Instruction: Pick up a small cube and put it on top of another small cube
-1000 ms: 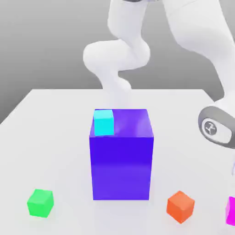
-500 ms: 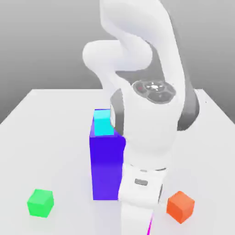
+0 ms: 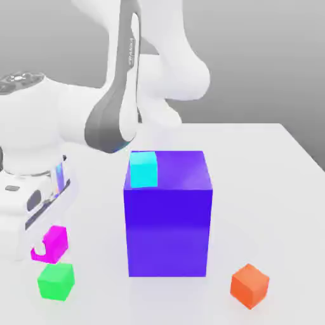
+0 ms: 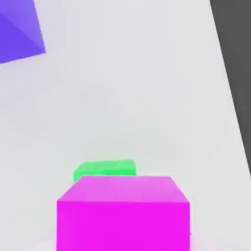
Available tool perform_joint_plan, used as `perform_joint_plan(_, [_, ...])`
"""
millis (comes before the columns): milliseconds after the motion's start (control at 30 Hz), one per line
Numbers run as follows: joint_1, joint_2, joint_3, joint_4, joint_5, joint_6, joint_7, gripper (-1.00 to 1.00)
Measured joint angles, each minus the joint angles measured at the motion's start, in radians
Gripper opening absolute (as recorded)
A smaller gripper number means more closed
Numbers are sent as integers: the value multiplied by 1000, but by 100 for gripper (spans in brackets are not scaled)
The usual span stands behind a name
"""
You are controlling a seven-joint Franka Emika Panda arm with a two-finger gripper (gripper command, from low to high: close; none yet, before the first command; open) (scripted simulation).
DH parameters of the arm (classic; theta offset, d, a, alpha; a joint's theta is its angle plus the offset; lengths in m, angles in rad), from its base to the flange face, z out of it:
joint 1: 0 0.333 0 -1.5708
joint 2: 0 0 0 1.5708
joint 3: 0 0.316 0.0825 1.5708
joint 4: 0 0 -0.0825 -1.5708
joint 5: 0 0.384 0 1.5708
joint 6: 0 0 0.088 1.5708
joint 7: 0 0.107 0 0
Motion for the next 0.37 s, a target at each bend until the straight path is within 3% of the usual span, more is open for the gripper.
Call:
perform_joint_plan(167, [-13,67,20,4,62,33,-48,-100])
perform_joint_plan(367, [-13,129,19,7,64,94,-50,-100])
